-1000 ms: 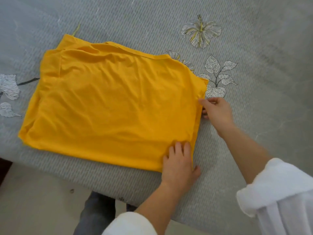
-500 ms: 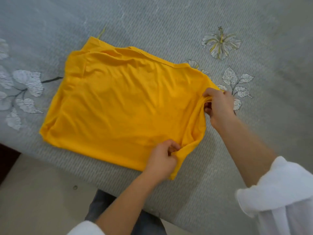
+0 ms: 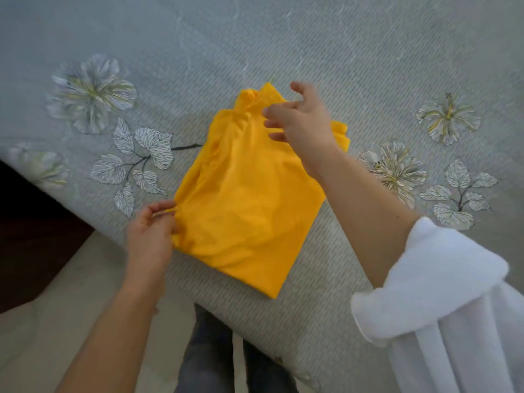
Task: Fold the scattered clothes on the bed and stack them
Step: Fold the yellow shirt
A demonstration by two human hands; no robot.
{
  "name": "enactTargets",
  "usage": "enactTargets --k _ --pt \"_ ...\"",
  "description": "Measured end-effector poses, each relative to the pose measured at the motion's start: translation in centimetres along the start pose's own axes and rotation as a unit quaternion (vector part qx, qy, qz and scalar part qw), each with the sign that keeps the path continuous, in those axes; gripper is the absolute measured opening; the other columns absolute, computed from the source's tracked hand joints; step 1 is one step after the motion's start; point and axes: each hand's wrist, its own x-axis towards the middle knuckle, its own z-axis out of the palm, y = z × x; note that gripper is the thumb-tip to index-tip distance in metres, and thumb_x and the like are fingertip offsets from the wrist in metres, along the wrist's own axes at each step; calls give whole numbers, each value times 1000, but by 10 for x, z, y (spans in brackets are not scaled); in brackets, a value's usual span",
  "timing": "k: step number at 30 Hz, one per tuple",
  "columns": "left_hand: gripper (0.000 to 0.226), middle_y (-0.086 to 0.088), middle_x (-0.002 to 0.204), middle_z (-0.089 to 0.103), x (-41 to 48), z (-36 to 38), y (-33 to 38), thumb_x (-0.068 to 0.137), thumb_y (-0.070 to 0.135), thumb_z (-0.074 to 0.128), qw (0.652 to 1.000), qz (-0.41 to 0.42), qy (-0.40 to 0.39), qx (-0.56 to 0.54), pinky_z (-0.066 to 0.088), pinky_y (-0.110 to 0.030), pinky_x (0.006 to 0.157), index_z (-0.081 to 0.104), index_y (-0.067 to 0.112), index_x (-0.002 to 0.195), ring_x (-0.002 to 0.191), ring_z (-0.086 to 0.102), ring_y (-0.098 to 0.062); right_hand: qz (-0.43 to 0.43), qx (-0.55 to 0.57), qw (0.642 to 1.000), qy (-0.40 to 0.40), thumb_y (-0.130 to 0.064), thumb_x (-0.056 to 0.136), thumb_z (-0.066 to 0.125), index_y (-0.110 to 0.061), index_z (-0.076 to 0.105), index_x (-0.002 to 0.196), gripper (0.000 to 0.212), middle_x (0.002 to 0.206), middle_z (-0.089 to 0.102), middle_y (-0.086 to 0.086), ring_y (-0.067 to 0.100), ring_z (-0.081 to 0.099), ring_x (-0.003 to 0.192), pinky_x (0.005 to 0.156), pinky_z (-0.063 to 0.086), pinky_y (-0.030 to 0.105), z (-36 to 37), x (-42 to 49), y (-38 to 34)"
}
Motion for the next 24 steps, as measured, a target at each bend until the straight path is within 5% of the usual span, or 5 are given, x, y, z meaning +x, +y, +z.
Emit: enactTargets --k 3,10,13,19,24 --pt "26 4 103 60 7 -14 -9 87 4 53 994 32 103 12 45 -22 80 55 20 107 89 55 -8 -6 -126 991 53 -14 82 66 -16 45 131 53 105 60 0 14 59 86 76 52 37 -8 -9 22" --pt "13 -5 105 61 -15 -3 -43 91 13 57 989 -67 106 -84 50 -32 80 52 13 103 100 61 -21 81 -211 952 206 -21 84 65 -8 43 129 52 110 54 7 25 56 100 82 47 40 -62 -36 89" --pt "9 1 94 66 -24 11 -43 91 16 56 993 -68 50 -82 51 -29 71 62 23 93 95 64 -21 140 -162 964 154 -26 84 70 -12 47 119 44 90 56 -1 24 62 91 82 53 44 -62 -38 98" --pt "18 7 103 63 -12 25 -40 84 16 64 990 -96 62 -82 47 -49 96 59 32 92 101 60 -17 152 -154 967 137 -9 77 70 1 64 88 16 86 68 19 31 65 77 75 55 56 -74 -37 102" --pt "26 4 111 62 -3 29 -34 91 14 60 991 -75 17 -105 51 -30 74 54 23 115 96 60 -7 219 -115 958 145 -2 76 66 1 55 74 11 67 60 19 29 63 56 62 59 46 -104 -73 113"
